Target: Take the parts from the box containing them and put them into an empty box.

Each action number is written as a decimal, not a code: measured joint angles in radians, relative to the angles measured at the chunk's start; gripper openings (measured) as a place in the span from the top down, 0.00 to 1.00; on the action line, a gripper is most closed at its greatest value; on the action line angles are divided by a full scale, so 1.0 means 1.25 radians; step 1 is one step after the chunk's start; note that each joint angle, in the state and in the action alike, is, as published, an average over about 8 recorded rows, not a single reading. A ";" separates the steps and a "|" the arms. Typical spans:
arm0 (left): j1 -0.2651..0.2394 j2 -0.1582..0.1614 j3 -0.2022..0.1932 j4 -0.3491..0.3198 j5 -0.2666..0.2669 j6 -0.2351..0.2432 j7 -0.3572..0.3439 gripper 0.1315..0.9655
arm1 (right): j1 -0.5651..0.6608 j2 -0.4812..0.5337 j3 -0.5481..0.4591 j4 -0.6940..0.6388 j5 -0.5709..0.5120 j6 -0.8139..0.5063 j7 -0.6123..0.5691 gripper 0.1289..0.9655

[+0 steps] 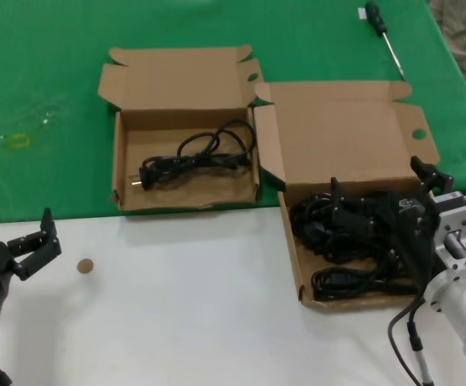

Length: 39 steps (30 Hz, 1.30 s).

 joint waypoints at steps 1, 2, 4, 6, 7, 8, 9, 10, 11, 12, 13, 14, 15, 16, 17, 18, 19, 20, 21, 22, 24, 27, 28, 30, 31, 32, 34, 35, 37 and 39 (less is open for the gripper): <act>0.000 0.000 0.000 0.000 0.000 0.000 0.000 0.00 | 0.000 0.000 0.000 0.000 0.000 0.000 0.000 0.00; 0.000 0.000 0.000 0.000 0.000 0.000 0.000 0.00 | 0.000 0.000 0.000 0.000 0.000 0.000 0.000 0.00; 0.000 0.000 0.000 0.000 0.000 0.000 0.000 0.00 | 0.000 0.000 0.000 0.000 0.000 0.000 0.000 0.00; 0.000 0.000 0.000 0.000 0.000 0.000 0.000 0.00 | 0.000 0.000 0.000 0.000 0.000 0.000 0.000 0.00; 0.000 0.000 0.000 0.000 0.000 0.000 0.000 0.00 | 0.000 0.000 0.000 0.000 0.000 0.000 0.000 0.00; 0.000 0.000 0.000 0.000 0.000 0.000 0.000 0.00 | 0.000 0.000 0.000 0.000 0.000 0.000 0.000 0.00; 0.000 0.000 0.000 0.000 0.000 0.000 0.000 0.00 | 0.000 0.000 0.000 0.000 0.000 0.000 0.000 0.00; 0.000 0.000 0.000 0.000 0.000 0.000 0.000 0.00 | 0.000 0.000 0.000 0.000 0.000 0.000 0.000 0.00; 0.000 0.000 0.000 0.000 0.000 0.000 0.000 0.00 | 0.000 0.000 0.000 0.000 0.000 0.000 0.000 0.00; 0.000 0.000 0.000 0.000 0.000 0.000 0.000 0.00 | 0.000 0.000 0.000 0.000 0.000 0.000 0.000 0.00; 0.000 0.000 0.000 0.000 0.000 0.000 0.000 0.00 | 0.000 0.000 0.000 0.000 0.000 0.000 0.000 0.00; 0.000 0.000 0.000 0.000 0.000 0.000 0.000 0.00 | 0.000 0.000 0.000 0.000 0.000 0.000 0.000 0.00; 0.000 0.000 0.000 0.000 0.000 0.000 0.000 0.00 | 0.000 0.000 0.000 0.000 0.000 0.000 0.000 0.00; 0.000 0.000 0.000 0.000 0.000 0.000 0.000 0.00 | 0.000 0.000 0.000 0.000 0.000 0.000 0.000 0.00; 0.000 0.000 0.000 0.000 0.000 0.000 0.000 0.00 | 0.000 0.000 0.000 0.000 0.000 0.000 0.000 0.00; 0.000 0.000 0.000 0.000 0.000 0.000 0.000 0.00 | 0.000 0.000 0.000 0.000 0.000 0.000 0.000 0.00; 0.000 0.000 0.000 0.000 0.000 0.000 0.000 0.00 | 0.000 0.000 0.000 0.000 0.000 0.000 0.000 0.00; 0.000 0.000 0.000 0.000 0.000 0.000 0.000 0.00 | 0.000 0.000 0.000 0.000 0.000 0.000 0.000 0.00; 0.000 0.000 0.000 0.000 0.000 0.000 0.000 0.00 | 0.000 0.000 0.000 0.000 0.000 0.000 0.000 0.00; 0.000 0.000 0.000 0.000 0.000 0.000 0.000 0.00 | 0.000 0.000 0.000 0.000 0.000 0.000 0.000 0.00; 0.000 0.000 0.000 0.000 0.000 0.000 0.000 0.00 | 0.000 0.000 0.000 0.000 0.000 0.000 0.000 0.00; 0.000 0.000 0.000 0.000 0.000 0.000 0.000 0.00 | 0.000 0.000 0.000 0.000 0.000 0.000 0.000 0.00; 0.000 0.000 0.000 0.000 0.000 0.000 0.000 0.00 | 0.000 0.000 0.000 0.000 0.000 0.000 0.000 0.00; 0.000 0.000 0.000 0.000 0.000 0.000 0.000 0.00 | 0.000 0.000 0.000 0.000 0.000 0.000 0.000 0.00; 0.000 0.000 0.000 0.000 0.000 0.000 0.000 0.00 | 0.000 0.000 0.000 0.000 0.000 0.000 0.000 0.00; 0.000 0.000 0.000 0.000 0.000 0.000 0.000 0.00 | 0.000 0.000 0.000 0.000 0.000 0.000 0.000 0.00; 0.000 0.000 0.000 0.000 0.000 0.000 0.000 0.00 | 0.000 0.000 0.000 0.000 0.000 0.000 0.000 0.00; 0.000 0.000 0.000 0.000 0.000 0.000 0.000 0.00 | 0.000 0.000 0.000 0.000 0.000 0.000 0.000 0.00; 0.000 0.000 0.000 0.000 0.000 0.000 0.000 0.00 | 0.000 0.000 0.000 0.000 0.000 0.000 0.000 0.00; 0.000 0.000 0.000 0.000 0.000 0.000 0.000 0.00 | 0.000 0.000 0.000 0.000 0.000 0.000 0.000 0.00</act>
